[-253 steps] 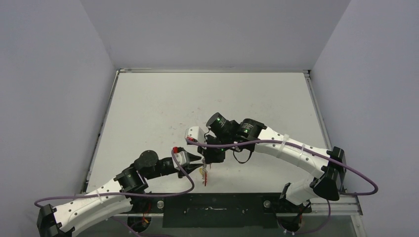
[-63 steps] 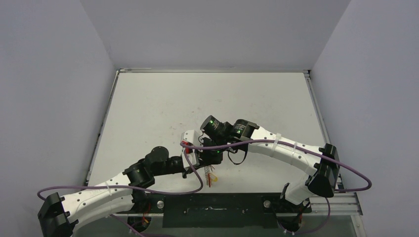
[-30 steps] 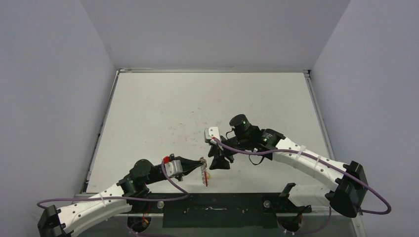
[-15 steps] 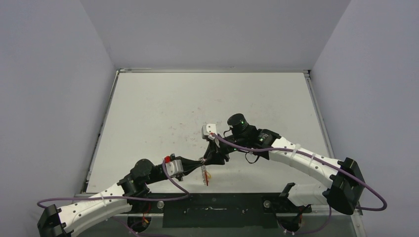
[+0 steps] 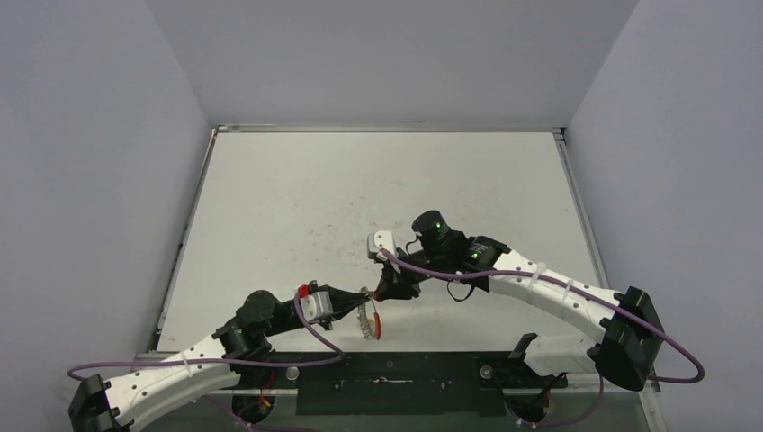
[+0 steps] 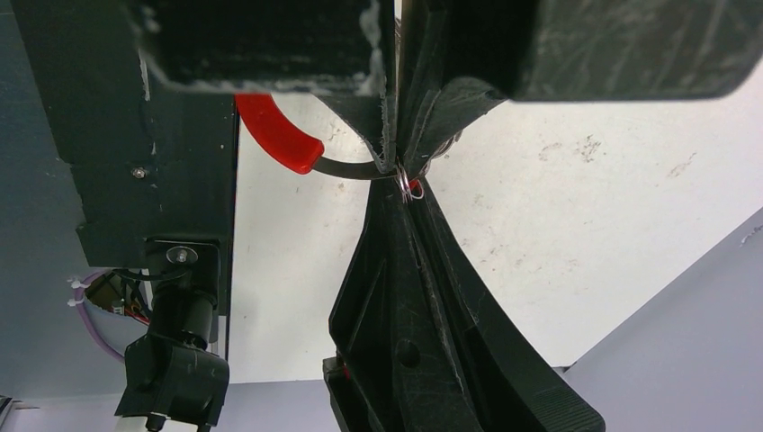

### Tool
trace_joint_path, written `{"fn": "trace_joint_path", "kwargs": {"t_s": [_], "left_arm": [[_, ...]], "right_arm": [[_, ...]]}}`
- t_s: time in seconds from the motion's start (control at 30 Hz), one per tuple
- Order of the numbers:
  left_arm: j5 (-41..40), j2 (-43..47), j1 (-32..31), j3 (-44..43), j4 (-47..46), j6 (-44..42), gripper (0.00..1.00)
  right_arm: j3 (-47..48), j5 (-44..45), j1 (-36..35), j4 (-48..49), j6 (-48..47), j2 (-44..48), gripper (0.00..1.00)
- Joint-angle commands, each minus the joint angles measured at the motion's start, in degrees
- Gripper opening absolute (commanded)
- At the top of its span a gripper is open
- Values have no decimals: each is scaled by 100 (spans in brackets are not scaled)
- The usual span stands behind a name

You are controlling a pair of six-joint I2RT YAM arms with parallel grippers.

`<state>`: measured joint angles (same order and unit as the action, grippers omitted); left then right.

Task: Put the keys on the keyring

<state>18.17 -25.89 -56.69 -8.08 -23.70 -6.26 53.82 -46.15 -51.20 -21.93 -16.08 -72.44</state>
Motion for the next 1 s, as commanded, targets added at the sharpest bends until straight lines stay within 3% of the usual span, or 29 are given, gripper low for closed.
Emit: {"fn": "trace_joint_path", "kwargs": {"t_s": [0.0,0.13,0.23,0.6,0.63,0.8,0.87,0.97], "left_arm": [[61,34,-36,-175,-345,21,0],[76,22,-36,-183,-346,20,0],[74,44,-36,-180,-353,20,0],[87,82,-36,-168,-352,20,0],[86,84,-36,-168,-339,21,0],[124,140,-36,-161,-257,49,0],[133,161,-41,-147,-241,56,0],[145,180,-37,-125,-251,76,0]], "right_arm": [[-59,127,-63,200,-17,-76,11],[-150,40,-107,498,113,-50,9],[-261,27,-132,664,142,1,0],[-102,1097,-618,29,-176,-133,0],[-93,1122,-627,64,-158,-99,1],[-220,1238,-600,407,-100,354,33],[-289,1236,-565,588,-75,609,39],[-414,1161,-516,859,-78,837,40]]}}
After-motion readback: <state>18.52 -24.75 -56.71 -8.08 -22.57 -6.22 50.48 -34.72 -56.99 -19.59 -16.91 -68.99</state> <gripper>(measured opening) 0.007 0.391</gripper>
